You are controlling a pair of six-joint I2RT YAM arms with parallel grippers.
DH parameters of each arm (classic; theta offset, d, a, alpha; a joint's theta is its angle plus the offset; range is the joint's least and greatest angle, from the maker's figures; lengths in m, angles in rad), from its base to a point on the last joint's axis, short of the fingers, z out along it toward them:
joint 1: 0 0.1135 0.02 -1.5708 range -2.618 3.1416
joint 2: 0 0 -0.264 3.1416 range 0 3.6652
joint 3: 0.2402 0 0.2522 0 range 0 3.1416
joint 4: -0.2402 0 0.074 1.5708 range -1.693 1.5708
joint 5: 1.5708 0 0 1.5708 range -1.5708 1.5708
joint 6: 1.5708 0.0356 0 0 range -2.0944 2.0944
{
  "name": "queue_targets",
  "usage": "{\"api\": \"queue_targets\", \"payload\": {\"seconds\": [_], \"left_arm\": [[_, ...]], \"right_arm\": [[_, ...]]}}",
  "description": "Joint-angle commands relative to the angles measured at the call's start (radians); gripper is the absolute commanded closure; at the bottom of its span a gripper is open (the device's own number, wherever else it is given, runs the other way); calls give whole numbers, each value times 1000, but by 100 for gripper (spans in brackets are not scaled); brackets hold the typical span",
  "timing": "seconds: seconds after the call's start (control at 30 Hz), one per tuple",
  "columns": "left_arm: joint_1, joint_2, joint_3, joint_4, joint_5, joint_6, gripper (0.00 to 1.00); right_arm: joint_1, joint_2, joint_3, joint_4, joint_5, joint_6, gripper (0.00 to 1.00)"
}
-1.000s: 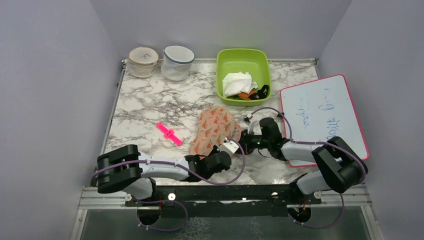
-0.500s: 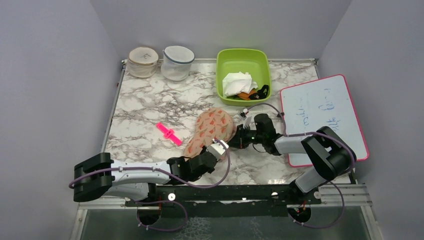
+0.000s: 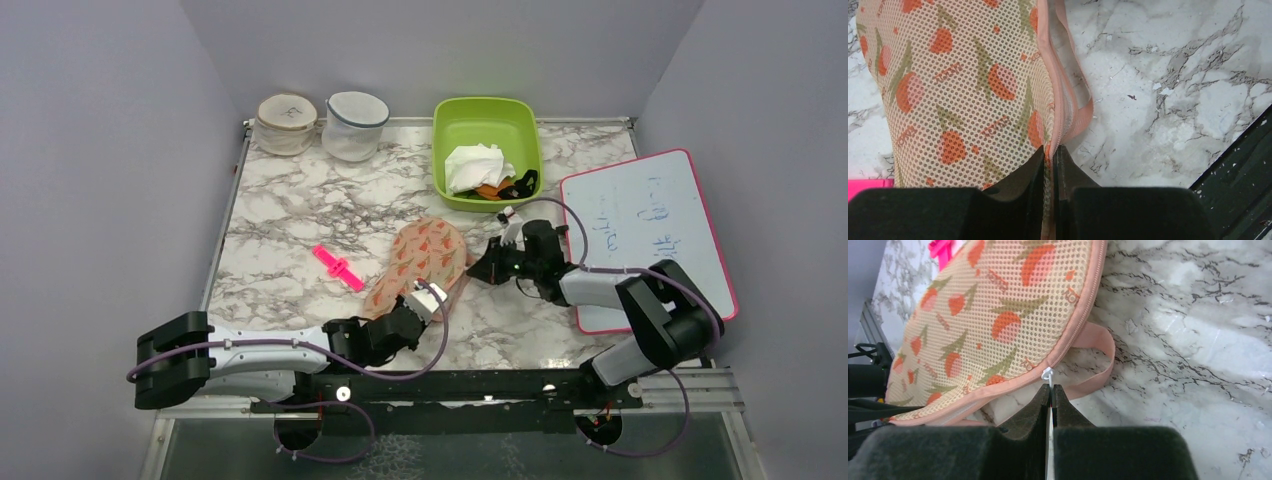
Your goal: Unzip the laundry bag and remove the bra
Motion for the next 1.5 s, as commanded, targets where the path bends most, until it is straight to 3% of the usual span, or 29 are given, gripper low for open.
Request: {"api": "queue_targets", "payload": {"seconds": [0.0, 0.13, 0.2, 0.37, 0.6, 0.8, 0.97, 1.27, 1.47], "left_arm": [[-2, -1, -10, -8, 14, -47, 88], [-1, 17, 11, 12, 42, -46, 61], [-2, 27, 38, 28, 82, -29, 52], [-3, 101, 150, 39, 137, 17, 44], [-3, 275, 296, 60, 62, 101, 40], [7, 400, 316, 158, -4, 232, 47], [57, 459, 312, 227, 28, 257, 62], [58, 570, 380, 236, -32, 289, 63], [59, 521, 349, 237, -1, 339, 96]], "right_arm": [[-16, -117, -26, -48, -2, -29, 99], [-16, -218, -84, -110, -41, -22, 99], [-16, -255, -108, -129, -73, -12, 99], [-16, -334, -171, -139, -122, 22, 99], [-16, -376, -188, -155, -124, 13, 99], [-16, -375, -195, -142, -130, 16, 99], [-16, -383, -193, -141, -136, 19, 99], [-16, -361, -182, -141, -150, 18, 99], [-16, -344, -185, -125, -145, 40, 99]]}}
